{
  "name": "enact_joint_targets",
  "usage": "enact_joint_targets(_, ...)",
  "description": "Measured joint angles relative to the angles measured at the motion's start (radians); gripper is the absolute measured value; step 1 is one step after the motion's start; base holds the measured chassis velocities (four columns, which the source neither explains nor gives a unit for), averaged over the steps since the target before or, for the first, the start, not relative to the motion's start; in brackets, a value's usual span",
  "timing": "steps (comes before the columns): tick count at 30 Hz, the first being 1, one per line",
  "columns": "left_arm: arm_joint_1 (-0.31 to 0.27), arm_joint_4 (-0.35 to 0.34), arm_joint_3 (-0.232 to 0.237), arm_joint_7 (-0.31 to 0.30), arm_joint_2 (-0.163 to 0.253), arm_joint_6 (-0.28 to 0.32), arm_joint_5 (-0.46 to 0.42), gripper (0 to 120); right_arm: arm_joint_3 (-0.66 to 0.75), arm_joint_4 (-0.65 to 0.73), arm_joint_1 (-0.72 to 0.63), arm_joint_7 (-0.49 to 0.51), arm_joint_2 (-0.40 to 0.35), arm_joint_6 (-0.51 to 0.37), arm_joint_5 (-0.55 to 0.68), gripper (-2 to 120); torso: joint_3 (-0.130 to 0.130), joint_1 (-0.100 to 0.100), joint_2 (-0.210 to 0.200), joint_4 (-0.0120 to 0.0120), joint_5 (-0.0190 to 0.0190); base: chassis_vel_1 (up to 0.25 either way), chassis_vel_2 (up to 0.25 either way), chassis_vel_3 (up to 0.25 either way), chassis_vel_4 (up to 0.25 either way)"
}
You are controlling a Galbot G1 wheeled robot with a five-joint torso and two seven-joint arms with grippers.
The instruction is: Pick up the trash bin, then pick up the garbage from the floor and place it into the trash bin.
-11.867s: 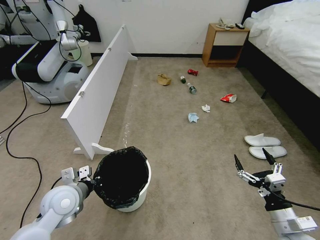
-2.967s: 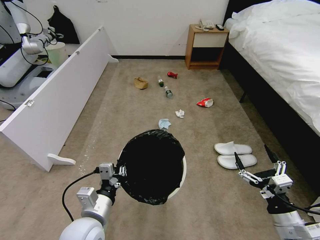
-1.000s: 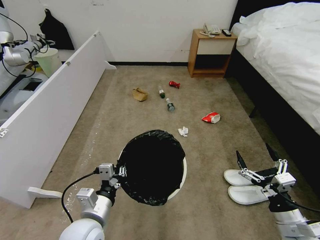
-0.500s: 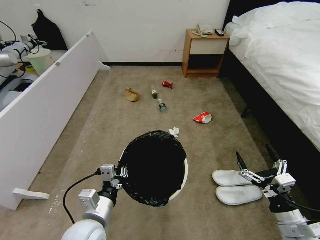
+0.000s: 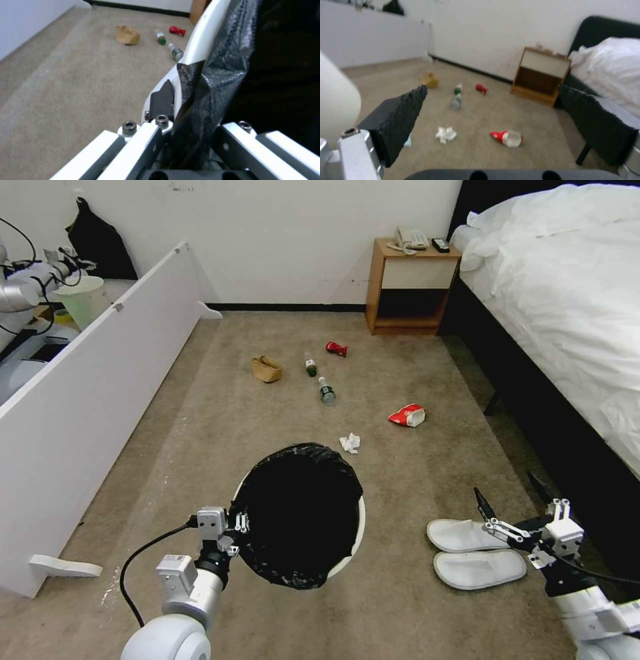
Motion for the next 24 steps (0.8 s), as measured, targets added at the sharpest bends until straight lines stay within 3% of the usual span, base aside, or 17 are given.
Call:
enact_joint_targets(7,-0.012,0.001,-0.003,0.000,-0.017,-0.004,0.001,2,-0.043,-0.055,0.003,0.033,-0.137,-0.023,0.034,100,0.000,0.000,0.000,-0.0002,0.0001,0.000,0.000,0.000,0.000)
enact_joint_targets(14,-0.024,0.003,-0.008,0.002,-0.049,-0.004,0.005,2,-0.067,-0.124,-0.060,0.045,-0.446,-0.047,0.077,100,0.000,0.000,0.000,-0.0002,0.0001,0.000,0.000,0.000,0.000)
enact_joint_targets(17,-0.027,0.005,-0.008,0.002,-0.053,-0.004,0.006,2,-0.067,-0.133,-0.072,0.042,-0.495,-0.048,0.082,100,0.000,0.000,0.000,-0.0002,0.0000,0.000,0.000,0.000,0.000)
enact_joint_targets(23,-0.028,0.005,-0.019,0.008,-0.061,-0.008,0.004,2,-0.042,-0.152,-0.160,0.011,-0.735,-0.083,0.116,100,0.000,0.000,0.000,-0.0001,-0.0001,0.000,0.000,0.000,0.000)
enact_joint_targets(24,-0.028,0.005,-0.019,0.008,-0.061,-0.008,0.004,2,-0.042,-0.152,-0.160,0.011,-0.735,-0.083,0.116,100,0.000,0.000,0.000,-0.0001,-0.0001,0.000,0.000,0.000,0.000)
